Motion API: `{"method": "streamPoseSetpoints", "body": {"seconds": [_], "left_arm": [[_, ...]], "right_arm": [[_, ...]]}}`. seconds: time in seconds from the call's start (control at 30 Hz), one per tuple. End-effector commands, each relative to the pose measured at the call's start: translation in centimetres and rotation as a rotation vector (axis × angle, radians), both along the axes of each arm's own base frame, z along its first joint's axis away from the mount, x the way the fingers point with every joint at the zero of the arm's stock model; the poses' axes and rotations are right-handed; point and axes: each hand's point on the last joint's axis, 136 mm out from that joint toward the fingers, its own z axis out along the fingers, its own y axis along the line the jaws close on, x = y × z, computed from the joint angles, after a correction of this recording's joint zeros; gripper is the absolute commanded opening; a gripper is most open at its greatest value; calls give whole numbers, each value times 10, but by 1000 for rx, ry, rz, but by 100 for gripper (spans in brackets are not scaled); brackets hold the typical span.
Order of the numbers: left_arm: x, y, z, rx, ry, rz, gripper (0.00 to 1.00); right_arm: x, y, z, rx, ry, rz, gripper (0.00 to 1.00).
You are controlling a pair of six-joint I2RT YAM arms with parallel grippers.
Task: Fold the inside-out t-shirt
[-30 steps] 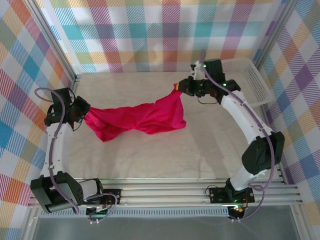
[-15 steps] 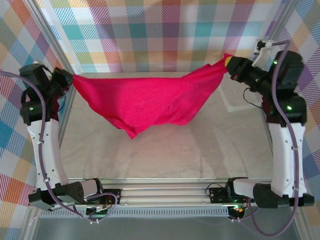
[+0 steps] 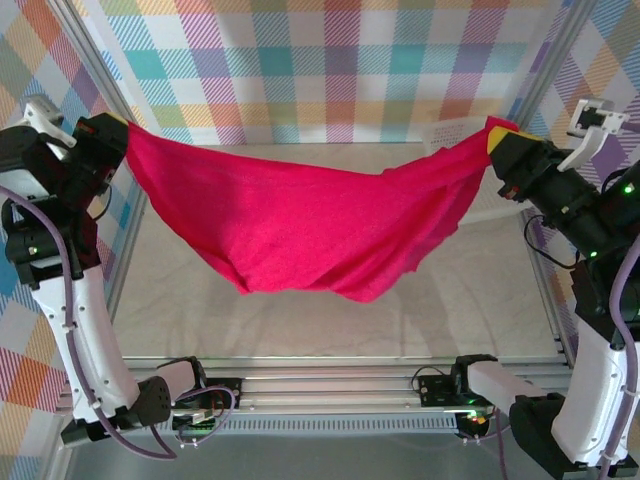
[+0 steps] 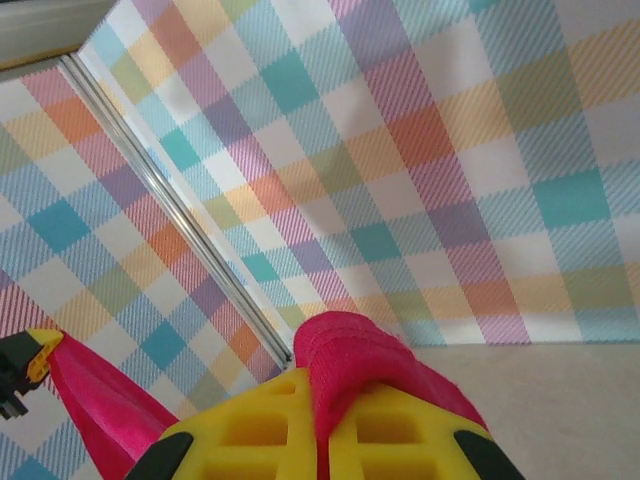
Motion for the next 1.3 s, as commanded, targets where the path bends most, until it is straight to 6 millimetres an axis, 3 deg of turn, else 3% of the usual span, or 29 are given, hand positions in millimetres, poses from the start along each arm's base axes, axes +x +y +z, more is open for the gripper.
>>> {"method": "streamPoseSetpoints", "body": {"seconds": [0.0, 0.13, 0.2, 0.3, 0.33, 0.4, 0.5, 0.57, 0.63, 0.77, 0.87, 1.07, 1.17, 1.27], "left_arm": [[61, -3, -76, -26, 182, -102, 0], [130, -22, -181, 107, 411, -136, 0], [160, -37, -221, 142, 487, -173, 2], [198, -47, -274, 212, 594, -163, 20], [207, -44, -289, 244, 636, -142, 36], [213, -31, -307, 322, 716, -85, 49], [186, -9, -315, 451, 835, 16, 56], [147, -16, -316, 544, 903, 2, 57], [101, -38, -330, 589, 957, -65, 57], [3, -81, -370, 615, 1014, -174, 55], [-51, -100, -398, 561, 1050, -240, 53], [-111, -97, -426, 549, 1150, -232, 53], [-128, -95, -434, 545, 1177, -225, 54], [-140, -92, -450, 537, 1203, -216, 54]], "right_arm": [[67, 6, -56, 14, 168, 13, 0], [143, 20, -130, 48, 340, 55, 0], [181, 25, -169, 45, 429, 50, 1], [233, 39, -231, 7, 564, 30, 10], [249, 43, -250, -5, 604, 24, 12], [271, 53, -282, -42, 701, 21, 33], [277, 66, -311, -161, 802, 10, 55], [259, 72, -328, -247, 852, -4, 65], [233, 80, -349, -297, 901, 11, 67], [156, 92, -392, -373, 988, 53, 71], [100, 89, -424, -413, 1074, 71, 72], [13, 68, -471, -462, 1245, 73, 73], [-19, 65, -489, -468, 1314, 90, 74], [-39, 70, -503, -454, 1365, 118, 74]]}}
